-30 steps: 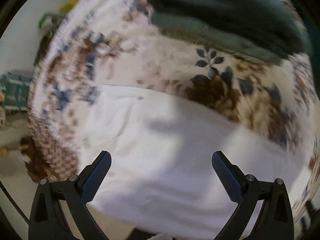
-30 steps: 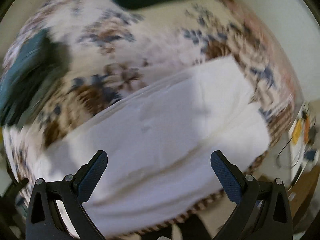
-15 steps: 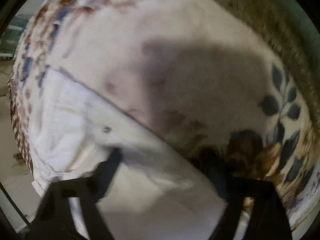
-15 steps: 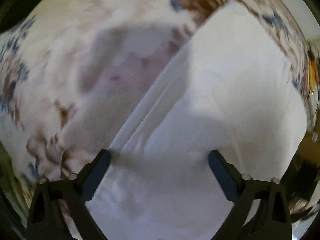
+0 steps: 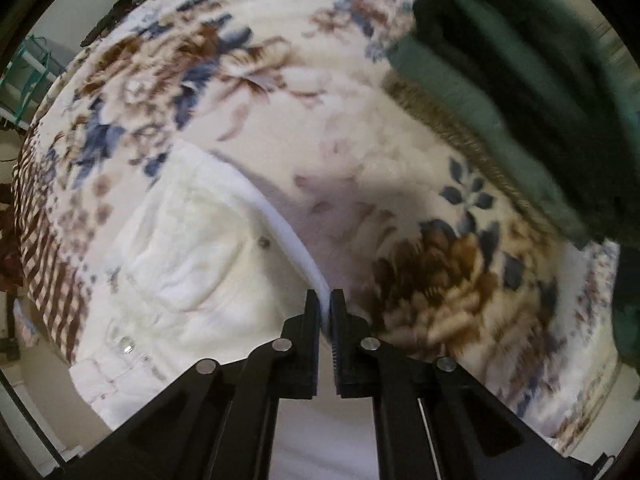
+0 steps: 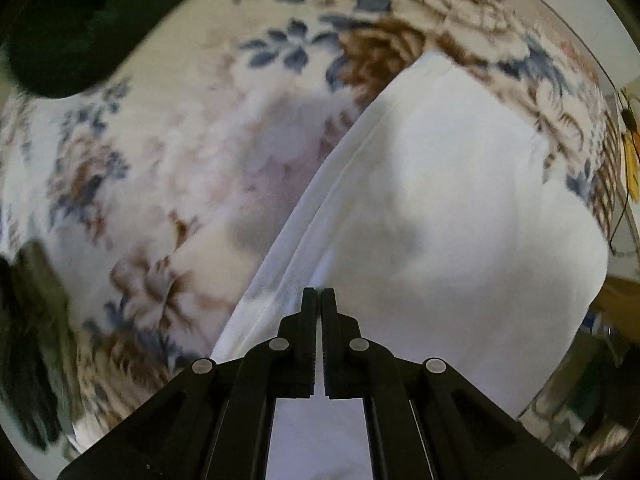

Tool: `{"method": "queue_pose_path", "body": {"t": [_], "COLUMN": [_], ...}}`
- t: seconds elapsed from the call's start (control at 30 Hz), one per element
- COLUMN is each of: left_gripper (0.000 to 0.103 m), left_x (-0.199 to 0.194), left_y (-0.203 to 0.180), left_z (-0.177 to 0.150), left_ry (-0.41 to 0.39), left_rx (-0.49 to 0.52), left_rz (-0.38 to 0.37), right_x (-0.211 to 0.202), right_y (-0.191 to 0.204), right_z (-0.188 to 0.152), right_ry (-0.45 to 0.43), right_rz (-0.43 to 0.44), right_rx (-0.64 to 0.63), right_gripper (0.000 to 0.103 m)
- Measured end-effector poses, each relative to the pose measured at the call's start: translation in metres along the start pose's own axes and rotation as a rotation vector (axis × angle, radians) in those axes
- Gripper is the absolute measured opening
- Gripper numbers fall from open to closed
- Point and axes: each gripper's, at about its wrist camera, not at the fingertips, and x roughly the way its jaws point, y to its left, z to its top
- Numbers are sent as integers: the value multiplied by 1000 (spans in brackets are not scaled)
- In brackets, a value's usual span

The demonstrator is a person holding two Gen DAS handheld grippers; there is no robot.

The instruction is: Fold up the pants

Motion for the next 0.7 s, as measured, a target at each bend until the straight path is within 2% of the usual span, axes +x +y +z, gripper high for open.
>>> {"method": "queue_pose_path", "body": {"t": [0.07, 0.13, 0.17, 0.2, 0.23, 0.33, 0.4, 0.47, 0.57, 0.7], "left_gripper": [3, 3, 3, 3, 3, 3, 3, 3, 3, 3], "left_x": [-27, -2, -3, 12, 11, 18, 22, 21, 25, 36], "left_y": [18, 44, 52, 73, 75, 82, 88, 87, 83, 77], "left_z": [-22, -30, -33, -21, -26, -23, -24, -25, -23, -16], "left_ry": [-20, -35, -35, -36, -42, -52, -59, -67, -69, -63], "left_rx": [-17, -38, -47, -54, -54, -53, -52, -42, -32, -17], "left_rz": [-15, -34, -37, -40, -38, -32, -31, -29, -23, -17], "right_x": [-7, -4, 0, 5, 10, 16, 18, 27, 58, 105], "right_y": [-3, -13, -15, -20, -26, -37, -34, -19, 7, 33], "right_z": [-4, 5, 18, 21, 23, 32, 52, 61, 82, 91], "right_ry": [16, 64, 87, 110, 120, 133, 127, 146, 204, 282], "right_rz": [80, 208, 228, 252, 276, 310, 317, 291, 146, -86], "right_rx": [-30, -15, -5, 25, 61, 138, 136, 111, 65, -14], "right_gripper": [3, 6, 19, 38, 44, 45, 51, 52, 54, 56]}}
